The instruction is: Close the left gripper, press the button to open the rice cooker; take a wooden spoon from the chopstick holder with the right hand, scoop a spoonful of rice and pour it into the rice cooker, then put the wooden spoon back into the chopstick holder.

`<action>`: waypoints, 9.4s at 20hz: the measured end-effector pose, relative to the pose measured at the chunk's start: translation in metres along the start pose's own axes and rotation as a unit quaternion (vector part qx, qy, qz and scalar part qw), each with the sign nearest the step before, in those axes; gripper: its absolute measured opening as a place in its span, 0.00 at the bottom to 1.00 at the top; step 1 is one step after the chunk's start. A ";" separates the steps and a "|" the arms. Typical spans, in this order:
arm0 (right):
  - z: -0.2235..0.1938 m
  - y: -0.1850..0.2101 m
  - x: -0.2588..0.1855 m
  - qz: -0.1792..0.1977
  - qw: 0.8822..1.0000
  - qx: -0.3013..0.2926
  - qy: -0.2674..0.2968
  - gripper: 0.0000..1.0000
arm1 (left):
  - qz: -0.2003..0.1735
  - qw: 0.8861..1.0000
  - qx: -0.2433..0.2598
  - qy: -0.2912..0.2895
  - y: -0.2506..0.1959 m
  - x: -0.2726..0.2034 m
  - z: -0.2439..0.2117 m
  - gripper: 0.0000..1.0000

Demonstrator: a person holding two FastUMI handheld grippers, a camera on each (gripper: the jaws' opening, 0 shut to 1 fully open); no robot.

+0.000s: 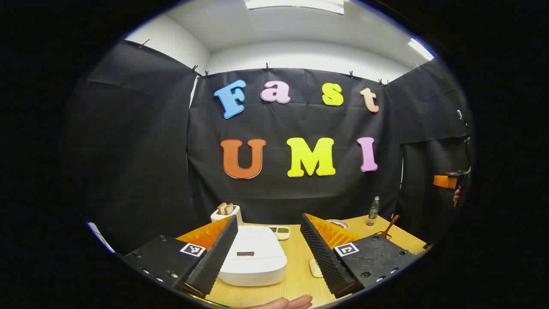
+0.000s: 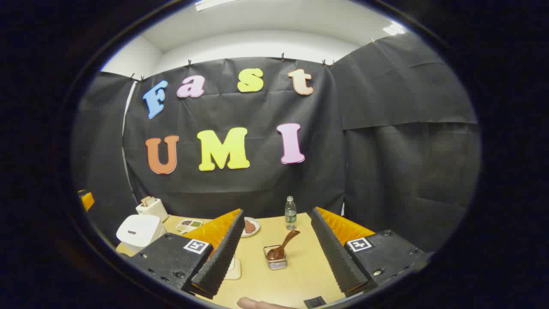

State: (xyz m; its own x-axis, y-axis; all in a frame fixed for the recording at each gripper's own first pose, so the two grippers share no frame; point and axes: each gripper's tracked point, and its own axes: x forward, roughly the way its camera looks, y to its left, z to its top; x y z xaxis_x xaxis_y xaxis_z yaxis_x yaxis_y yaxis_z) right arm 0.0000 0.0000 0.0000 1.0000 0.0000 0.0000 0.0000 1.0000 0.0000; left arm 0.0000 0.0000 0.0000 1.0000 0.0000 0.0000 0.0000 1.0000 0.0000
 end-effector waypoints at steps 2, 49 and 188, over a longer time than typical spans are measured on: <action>-0.001 -0.002 0.002 -0.001 1.000 -0.001 -0.002 1.00 | -0.002 1.000 0.006 0.000 -0.001 0.002 -0.003 0.94; -0.115 -0.075 0.092 -0.039 0.997 -0.031 0.064 1.00 | 0.063 0.968 -0.005 0.243 0.066 0.138 -0.203 0.00; -0.275 0.180 0.164 0.150 0.849 0.453 0.228 0.14 | 0.034 0.999 -0.034 0.014 0.057 -0.110 -0.159 0.94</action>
State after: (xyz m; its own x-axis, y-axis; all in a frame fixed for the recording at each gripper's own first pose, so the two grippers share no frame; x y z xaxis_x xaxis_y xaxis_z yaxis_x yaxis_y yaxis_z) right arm 0.1637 0.1797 -0.2749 0.8510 0.4606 -0.2523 -0.0471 0.5454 0.8368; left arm -0.1098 0.0573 -0.1586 0.9973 0.0665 -0.0300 -0.0684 0.9955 -0.0662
